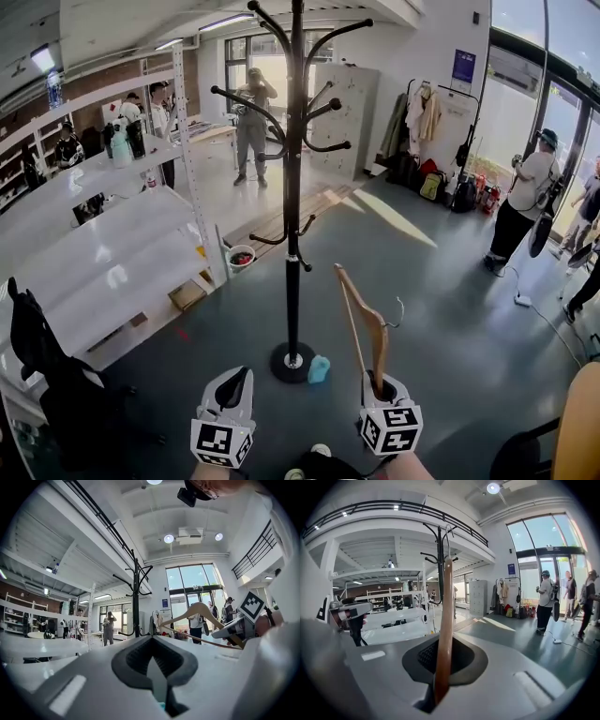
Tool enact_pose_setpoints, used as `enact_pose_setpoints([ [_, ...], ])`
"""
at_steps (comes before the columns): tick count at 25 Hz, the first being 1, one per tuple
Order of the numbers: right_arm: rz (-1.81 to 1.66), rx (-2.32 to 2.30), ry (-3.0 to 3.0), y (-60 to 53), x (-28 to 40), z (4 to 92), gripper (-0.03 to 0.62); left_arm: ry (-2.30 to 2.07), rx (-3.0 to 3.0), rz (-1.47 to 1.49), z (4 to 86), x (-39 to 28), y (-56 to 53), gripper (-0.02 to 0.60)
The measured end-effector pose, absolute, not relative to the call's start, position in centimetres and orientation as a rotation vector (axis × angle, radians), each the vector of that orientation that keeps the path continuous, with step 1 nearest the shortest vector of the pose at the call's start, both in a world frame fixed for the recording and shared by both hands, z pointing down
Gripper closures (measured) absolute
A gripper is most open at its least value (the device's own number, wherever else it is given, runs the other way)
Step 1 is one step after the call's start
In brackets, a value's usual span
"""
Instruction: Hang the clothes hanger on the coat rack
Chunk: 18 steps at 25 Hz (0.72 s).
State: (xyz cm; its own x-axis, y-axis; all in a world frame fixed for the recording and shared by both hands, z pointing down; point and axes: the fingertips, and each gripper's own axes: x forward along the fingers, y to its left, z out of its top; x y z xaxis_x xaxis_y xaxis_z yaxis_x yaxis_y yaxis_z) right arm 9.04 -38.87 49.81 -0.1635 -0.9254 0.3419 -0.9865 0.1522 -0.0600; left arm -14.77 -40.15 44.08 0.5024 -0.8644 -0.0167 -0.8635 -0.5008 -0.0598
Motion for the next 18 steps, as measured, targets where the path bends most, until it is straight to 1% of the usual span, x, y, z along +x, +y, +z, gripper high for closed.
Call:
enact_pose_setpoints([
  [8,0.396,1.847,-2.224,-46.1,10.1,49.5,0.568,1.545,-2.643,-0.017,43.3,-13.2,-47.1,0.581],
  [18,0.261,1.809,-2.296,-59.7,11.5,41.9,0.568,1.576,-2.572,0.007,40.9,-11.8,-54.8,0.581],
])
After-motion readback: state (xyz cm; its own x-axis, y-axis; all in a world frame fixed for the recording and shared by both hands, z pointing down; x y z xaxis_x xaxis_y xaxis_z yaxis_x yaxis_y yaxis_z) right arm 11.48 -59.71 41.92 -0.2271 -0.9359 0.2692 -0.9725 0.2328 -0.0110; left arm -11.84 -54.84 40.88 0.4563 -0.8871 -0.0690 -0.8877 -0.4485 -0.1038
